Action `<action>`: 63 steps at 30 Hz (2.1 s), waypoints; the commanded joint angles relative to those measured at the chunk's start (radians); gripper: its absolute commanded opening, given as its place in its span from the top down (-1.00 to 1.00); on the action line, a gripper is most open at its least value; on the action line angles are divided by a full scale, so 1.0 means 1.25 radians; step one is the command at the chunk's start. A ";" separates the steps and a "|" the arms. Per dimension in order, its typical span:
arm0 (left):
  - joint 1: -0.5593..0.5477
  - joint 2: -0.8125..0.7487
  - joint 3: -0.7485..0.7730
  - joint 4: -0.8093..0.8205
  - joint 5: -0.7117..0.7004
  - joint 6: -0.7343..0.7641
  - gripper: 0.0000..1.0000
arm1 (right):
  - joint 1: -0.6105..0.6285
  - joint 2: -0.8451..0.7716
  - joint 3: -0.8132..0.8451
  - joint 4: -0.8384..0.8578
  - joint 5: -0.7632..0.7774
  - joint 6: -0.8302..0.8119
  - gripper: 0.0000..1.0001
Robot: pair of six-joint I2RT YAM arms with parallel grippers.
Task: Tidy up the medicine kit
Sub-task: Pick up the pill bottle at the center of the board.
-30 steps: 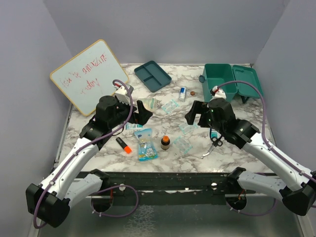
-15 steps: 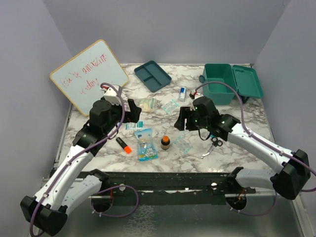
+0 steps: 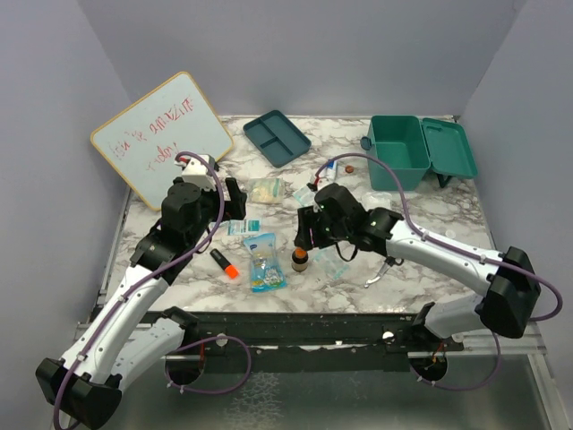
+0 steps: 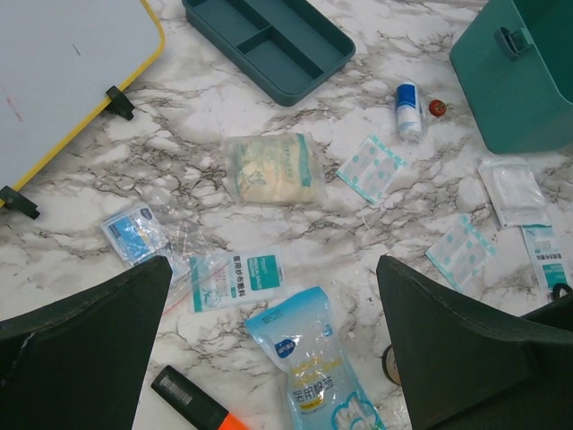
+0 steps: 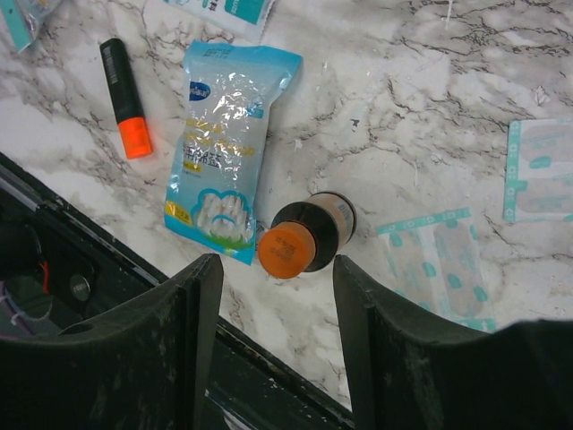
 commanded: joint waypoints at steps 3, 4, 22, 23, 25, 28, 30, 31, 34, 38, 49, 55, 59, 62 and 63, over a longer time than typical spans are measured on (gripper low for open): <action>-0.005 -0.015 -0.009 -0.008 -0.026 0.006 -0.98 | 0.034 0.059 0.050 -0.023 0.060 -0.015 -0.14; -0.005 -0.016 -0.010 -0.007 -0.025 0.006 -0.98 | 0.036 0.067 0.053 -0.025 0.060 -0.015 -0.14; -0.006 -0.018 -0.014 -0.007 -0.016 0.009 -0.98 | 0.088 0.167 0.105 -0.098 0.137 -0.008 -0.07; -0.007 -0.019 -0.014 -0.007 -0.016 0.010 -0.98 | 0.090 0.171 0.105 -0.098 0.138 -0.007 -0.06; -0.007 -0.019 -0.015 -0.007 -0.015 0.011 -0.98 | 0.090 0.175 0.109 -0.102 0.142 -0.005 -0.04; -0.007 -0.019 -0.015 -0.007 -0.011 0.011 -0.98 | 0.092 0.177 0.108 -0.106 0.150 -0.002 0.01; -0.007 -0.018 -0.015 -0.007 -0.011 0.011 -0.98 | 0.092 0.178 0.110 -0.112 0.151 -0.001 0.02; -0.007 -0.018 -0.015 -0.006 -0.012 0.012 -0.98 | 0.093 0.179 0.111 -0.115 0.152 -0.001 0.02; -0.007 -0.019 -0.015 -0.006 -0.011 0.012 -0.98 | 0.094 0.181 0.111 -0.120 0.155 0.003 0.06; -0.007 -0.020 -0.015 -0.007 -0.011 0.011 -0.98 | 0.094 0.177 0.109 -0.119 0.160 0.007 0.27; -0.008 -0.025 -0.018 -0.006 -0.003 0.011 -0.98 | 0.094 0.132 0.166 -0.167 0.240 0.018 0.76; -0.014 -0.023 -0.020 -0.002 0.006 0.008 -0.98 | 0.091 0.133 0.274 -0.225 0.397 -0.004 0.99; -0.020 -0.025 -0.024 0.000 0.016 0.008 -0.98 | 0.058 0.136 0.357 -0.230 0.503 -0.045 0.99; -0.023 -0.031 -0.028 0.002 0.024 0.007 -0.98 | -0.003 0.134 0.402 -0.198 0.536 -0.091 0.99; -0.025 -0.033 -0.028 0.003 0.025 0.008 -0.98 | -0.030 0.133 0.411 -0.179 0.534 -0.106 0.98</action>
